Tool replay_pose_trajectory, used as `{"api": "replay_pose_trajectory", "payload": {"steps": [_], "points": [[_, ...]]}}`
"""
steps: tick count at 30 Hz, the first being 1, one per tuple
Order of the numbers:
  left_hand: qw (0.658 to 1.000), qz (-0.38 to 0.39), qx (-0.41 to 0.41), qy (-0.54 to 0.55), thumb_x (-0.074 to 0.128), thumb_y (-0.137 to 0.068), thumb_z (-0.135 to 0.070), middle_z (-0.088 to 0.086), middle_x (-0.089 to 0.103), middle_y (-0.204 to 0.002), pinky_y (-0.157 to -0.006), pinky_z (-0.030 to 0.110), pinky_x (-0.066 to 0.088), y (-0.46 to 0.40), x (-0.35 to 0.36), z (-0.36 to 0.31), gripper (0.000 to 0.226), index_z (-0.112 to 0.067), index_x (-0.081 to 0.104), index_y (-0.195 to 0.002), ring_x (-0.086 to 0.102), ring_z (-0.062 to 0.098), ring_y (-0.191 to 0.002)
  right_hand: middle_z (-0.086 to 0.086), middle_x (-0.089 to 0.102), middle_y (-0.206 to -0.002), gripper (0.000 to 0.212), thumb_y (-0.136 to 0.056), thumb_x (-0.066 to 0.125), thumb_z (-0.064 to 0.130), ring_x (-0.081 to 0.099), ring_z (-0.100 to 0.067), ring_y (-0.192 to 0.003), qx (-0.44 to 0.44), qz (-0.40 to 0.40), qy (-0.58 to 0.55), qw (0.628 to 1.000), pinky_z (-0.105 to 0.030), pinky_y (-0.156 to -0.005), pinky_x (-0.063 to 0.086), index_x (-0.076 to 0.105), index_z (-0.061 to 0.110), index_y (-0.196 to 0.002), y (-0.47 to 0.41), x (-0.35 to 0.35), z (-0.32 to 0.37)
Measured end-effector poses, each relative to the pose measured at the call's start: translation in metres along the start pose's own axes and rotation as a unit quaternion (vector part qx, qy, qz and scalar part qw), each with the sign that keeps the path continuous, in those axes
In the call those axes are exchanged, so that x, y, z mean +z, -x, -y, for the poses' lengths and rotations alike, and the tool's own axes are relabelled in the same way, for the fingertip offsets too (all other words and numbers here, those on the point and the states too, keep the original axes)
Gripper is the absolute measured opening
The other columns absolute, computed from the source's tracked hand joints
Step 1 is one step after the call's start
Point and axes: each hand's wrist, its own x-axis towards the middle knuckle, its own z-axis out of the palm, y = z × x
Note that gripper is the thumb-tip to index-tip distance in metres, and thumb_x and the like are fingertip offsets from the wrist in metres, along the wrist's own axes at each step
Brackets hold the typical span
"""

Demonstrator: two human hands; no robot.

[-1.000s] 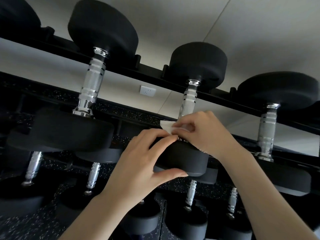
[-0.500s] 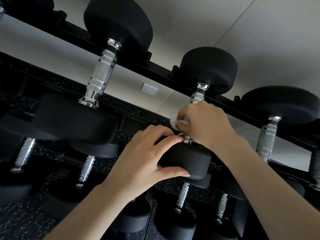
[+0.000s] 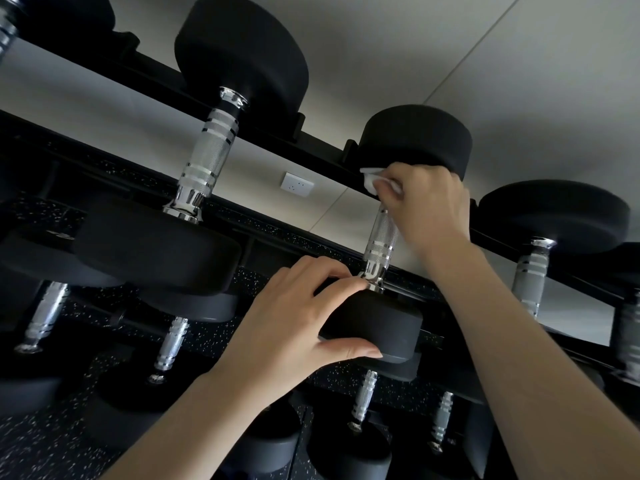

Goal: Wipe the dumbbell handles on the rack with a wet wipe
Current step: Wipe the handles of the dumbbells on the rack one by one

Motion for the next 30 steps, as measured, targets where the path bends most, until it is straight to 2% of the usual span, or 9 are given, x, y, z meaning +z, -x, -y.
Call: {"api": "replay_pose_trajectory", "payload": {"steps": [3, 7, 11, 14, 17, 19, 24, 28, 30], "points": [[1.0, -0.003, 0.006, -0.004, 0.054, -0.079, -0.066, -0.004, 0.058, -0.112, -0.078, 0.039, 0.051, 0.0, 0.001, 0.001, 0.063, -0.019, 0.063, -0.12, 0.056, 0.016, -0.1, -0.008, 0.063, -0.078, 0.018, -0.09, 0.057, 0.028, 0.059, -0.035, -0.065, 0.01, -0.082, -0.026, 0.996, -0.028, -0.054, 0.033, 0.071, 0.016, -0.093, 0.013, 0.01, 0.0], [1.0, -0.009, 0.016, -0.001, 0.057, -0.079, -0.064, -0.003, 0.058, -0.111, -0.077, 0.04, 0.05, 0.0, 0.002, 0.003, 0.061, -0.018, 0.062, -0.119, 0.056, 0.017, -0.099, -0.005, 0.061, -0.081, 0.018, -0.087, 0.06, 0.029, 0.06, -0.028, -0.068, 0.044, -0.109, -0.097, 0.988, -0.029, -0.053, 0.04, 0.072, 0.016, -0.089, 0.022, 0.016, -0.003], [1.0, -0.007, 0.02, -0.003, 0.06, -0.079, -0.062, -0.003, 0.058, -0.111, -0.078, 0.04, 0.049, 0.0, 0.002, 0.003, 0.06, -0.016, 0.063, -0.118, 0.055, 0.016, -0.101, 0.002, 0.064, -0.084, 0.013, -0.085, 0.065, 0.025, 0.06, -0.017, -0.072, 0.035, -0.053, -0.198, 0.978, -0.034, -0.062, 0.05, 0.072, 0.015, -0.089, 0.036, 0.011, -0.003], [1.0, -0.001, 0.03, -0.006, 0.06, -0.079, -0.062, -0.002, 0.058, -0.111, -0.077, 0.041, 0.05, -0.002, 0.001, 0.003, 0.06, -0.016, 0.062, -0.117, 0.056, 0.018, -0.101, 0.008, 0.064, -0.083, 0.01, -0.084, 0.066, 0.03, 0.059, -0.013, -0.076, 0.054, 0.033, -0.24, 0.969, -0.039, -0.067, 0.051, 0.071, 0.022, -0.086, 0.051, 0.005, -0.004], [0.999, 0.009, 0.032, -0.012, 0.057, -0.08, -0.063, -0.001, 0.058, -0.111, -0.076, 0.042, 0.051, -0.004, -0.002, 0.003, 0.061, -0.014, 0.063, -0.117, 0.057, 0.02, -0.1, 0.012, 0.065, -0.078, 0.011, -0.083, 0.066, 0.035, 0.059, -0.008, -0.075, 0.082, 0.112, -0.283, 0.949, -0.034, -0.069, 0.051, 0.072, 0.026, -0.083, 0.068, -0.003, 0.0], [0.999, 0.027, 0.038, -0.019, 0.055, -0.081, -0.063, 0.0, 0.059, -0.11, -0.076, 0.042, 0.051, -0.006, -0.005, 0.004, 0.062, -0.013, 0.064, -0.117, 0.057, 0.021, -0.099, 0.014, 0.065, -0.075, 0.009, -0.082, 0.067, 0.035, 0.058, -0.004, -0.073, 0.108, 0.129, -0.306, 0.937, -0.028, -0.068, 0.05, 0.072, 0.027, -0.082, 0.079, -0.009, 0.004], [0.996, 0.057, 0.064, -0.038, 0.054, -0.078, -0.066, 0.0, 0.058, -0.106, -0.078, 0.039, 0.05, -0.014, -0.012, 0.003, 0.063, -0.013, 0.063, -0.112, 0.056, 0.018, -0.096, 0.008, 0.063, -0.07, 0.007, -0.084, 0.066, 0.028, 0.054, -0.007, -0.064, 0.228, 0.041, -0.37, 0.899, -0.012, -0.057, 0.04, 0.07, 0.023, -0.083, 0.104, -0.031, -0.001], [0.99, 0.088, 0.085, -0.064, 0.047, -0.081, -0.067, -0.002, 0.059, -0.106, -0.081, 0.036, 0.046, -0.028, -0.008, -0.012, 0.063, -0.014, 0.064, -0.11, 0.055, 0.018, -0.098, 0.015, 0.056, -0.067, 0.008, -0.088, 0.062, 0.029, 0.052, 0.005, -0.065, 0.274, -0.004, -0.347, 0.897, -0.007, -0.058, 0.039, 0.067, 0.022, -0.088, 0.125, -0.042, -0.019], [0.988, 0.104, 0.096, -0.064, 0.045, -0.084, -0.065, -0.003, 0.058, -0.107, -0.083, 0.036, 0.046, -0.037, -0.001, -0.025, 0.061, -0.015, 0.065, -0.112, 0.055, 0.017, -0.1, 0.016, 0.051, -0.064, 0.009, -0.088, 0.06, 0.028, 0.05, 0.004, -0.064, 0.294, -0.017, -0.314, 0.903, -0.01, -0.057, 0.038, 0.065, 0.02, -0.09, 0.134, -0.046, -0.035]]}}
